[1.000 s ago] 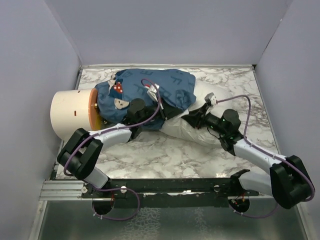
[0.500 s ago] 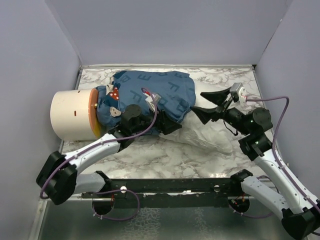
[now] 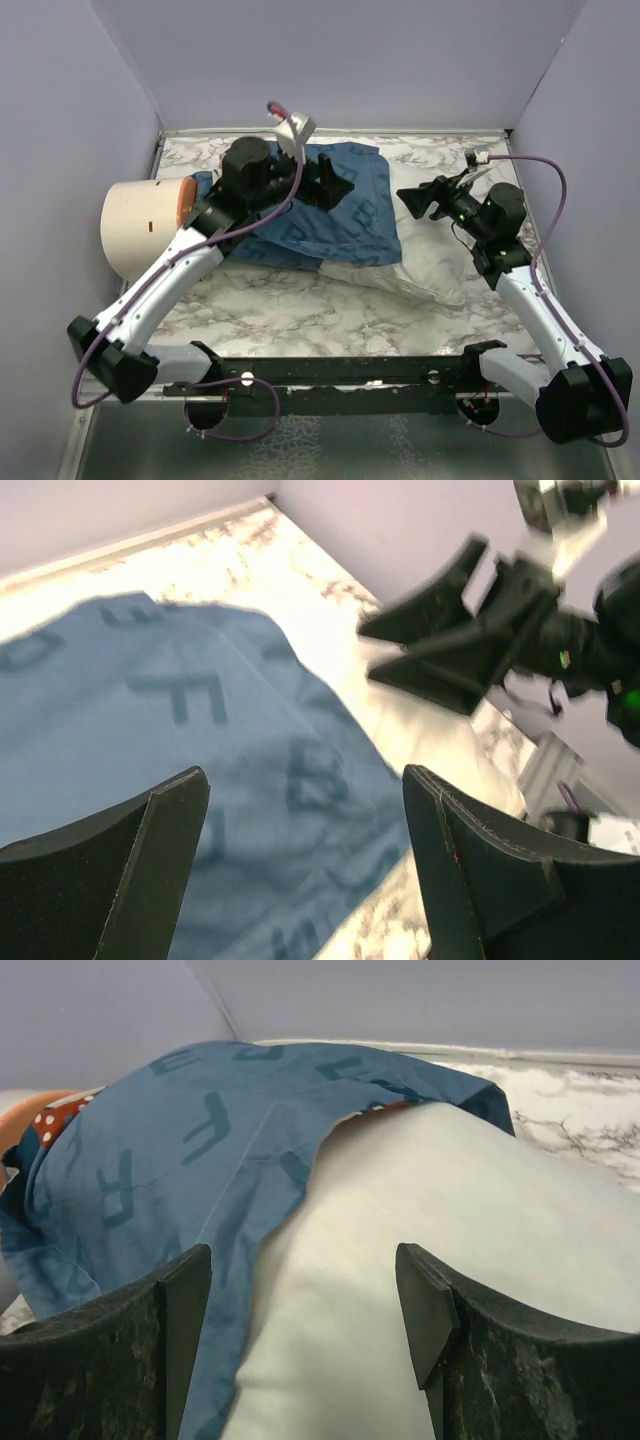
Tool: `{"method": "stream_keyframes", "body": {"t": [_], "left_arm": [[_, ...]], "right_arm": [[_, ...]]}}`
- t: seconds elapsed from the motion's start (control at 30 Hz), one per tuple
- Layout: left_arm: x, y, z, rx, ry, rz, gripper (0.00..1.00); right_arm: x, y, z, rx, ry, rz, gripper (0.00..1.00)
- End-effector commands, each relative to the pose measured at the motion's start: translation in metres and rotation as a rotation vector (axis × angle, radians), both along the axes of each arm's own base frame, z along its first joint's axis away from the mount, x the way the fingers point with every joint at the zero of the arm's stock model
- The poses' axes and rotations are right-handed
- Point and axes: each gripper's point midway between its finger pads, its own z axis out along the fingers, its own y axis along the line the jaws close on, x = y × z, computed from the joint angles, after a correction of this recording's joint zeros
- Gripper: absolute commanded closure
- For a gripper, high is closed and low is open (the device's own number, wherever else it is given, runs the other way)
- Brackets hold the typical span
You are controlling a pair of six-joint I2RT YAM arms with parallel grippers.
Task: Put the pillow into the pillowcase
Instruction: Stuff the pillow into the pillowcase.
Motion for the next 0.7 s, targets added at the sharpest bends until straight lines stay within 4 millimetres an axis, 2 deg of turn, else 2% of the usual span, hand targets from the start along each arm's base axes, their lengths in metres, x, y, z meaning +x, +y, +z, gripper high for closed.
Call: {"method": "stream_keyframes", "body": {"t": [0.0,0.13,0.17,0.2,0.3,0.4,0.5,0.57,0.67], "left_arm": [[0.056,-0.001,-0.005,0.170,0.047,0.151,0.20],[0.105,-0.024,-0.004,0.273,0.004,0.230,0.19],[0.118,-0.036,-0.017,0.321,-0.001,0.241,0.18],[0.127,-0.045,-0.015,0.348,-0.031,0.254,0.17],[0.148,-0.069,-0.039,0.466,-0.048,0.283,0.15],[0.159,-0.089,-0.069,0.570,-0.033,0.267,0.14],[0.166,-0.095,-0.095,0.673,-0.022,0.282,0.14],[0.171,-0.092,-0.107,0.728,-0.012,0.309,0.20],[0.176,-0.085,-0.110,0.768,-0.013,0.347,0.32]], "right_arm": [[0.006,-0.021,-0.027,0.043,0.094,-0.101,0.27],[0.009,-0.033,-0.064,-0.003,0.172,-0.156,0.28],[0.008,-0.034,-0.073,-0.019,0.189,-0.160,0.29],[0.007,-0.035,-0.085,-0.034,0.211,-0.162,0.30],[0.005,-0.034,-0.114,-0.059,0.266,-0.141,0.36],[0.000,-0.028,-0.134,-0.056,0.308,-0.103,0.44],[-0.002,-0.024,-0.145,-0.052,0.335,-0.081,0.47],[-0.002,-0.023,-0.148,-0.051,0.341,-0.073,0.47],[-0.001,-0.022,-0.150,-0.054,0.343,-0.067,0.50]]}}
